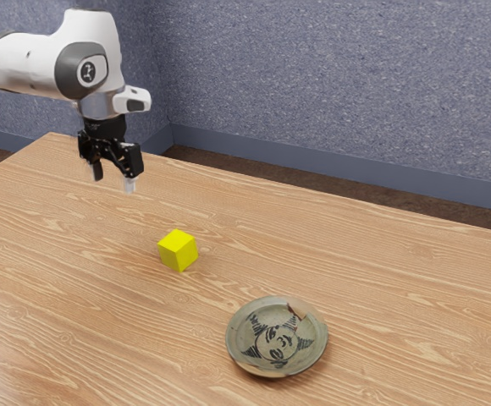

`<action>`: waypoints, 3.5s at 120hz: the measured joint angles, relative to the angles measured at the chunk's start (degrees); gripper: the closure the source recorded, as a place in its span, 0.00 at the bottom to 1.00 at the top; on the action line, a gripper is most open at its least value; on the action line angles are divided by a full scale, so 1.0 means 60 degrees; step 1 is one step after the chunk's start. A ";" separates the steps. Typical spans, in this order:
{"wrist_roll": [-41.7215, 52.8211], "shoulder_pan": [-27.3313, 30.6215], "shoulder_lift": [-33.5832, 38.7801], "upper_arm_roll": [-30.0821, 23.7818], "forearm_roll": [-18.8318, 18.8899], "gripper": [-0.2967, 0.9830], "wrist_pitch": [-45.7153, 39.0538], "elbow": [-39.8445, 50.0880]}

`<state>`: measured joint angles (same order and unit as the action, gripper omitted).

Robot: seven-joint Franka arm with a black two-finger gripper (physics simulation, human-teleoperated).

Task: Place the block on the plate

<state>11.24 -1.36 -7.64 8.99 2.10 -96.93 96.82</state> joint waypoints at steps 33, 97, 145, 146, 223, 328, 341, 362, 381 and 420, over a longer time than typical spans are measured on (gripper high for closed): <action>0.0356 -0.0039 -0.1713 0.0096 -0.0404 0.23 -0.0389 -0.1328; 0.0885 -0.0038 -0.3096 0.0098 -0.0961 0.23 -0.1018 -0.1514; 0.1192 -0.0023 -0.3986 0.0272 -0.1113 0.23 -0.1346 -0.1725; 0.1196 -0.0023 -0.4010 0.0272 -0.1117 0.23 -0.1349 -0.1745; 0.1504 -0.0035 -0.4961 0.0186 -0.1441 0.23 -0.1575 -0.2190; 0.1644 -0.0038 -0.5576 0.0186 -0.1643 0.43 -0.1885 -0.2776; 0.1655 -0.0038 -0.5477 0.0196 -0.1626 0.45 -0.1877 -0.2787; 0.1667 -0.0072 -0.4969 0.0204 -0.1596 0.46 -0.1829 -0.2759; 0.1674 -0.0130 -0.4202 0.0217 -0.1577 0.46 -0.1728 -0.2647; 0.1672 -0.0910 -0.2999 0.0129 -0.1507 0.46 -0.1434 -0.2627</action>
<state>21.27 -6.82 -25.64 9.76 -6.94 -105.54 81.06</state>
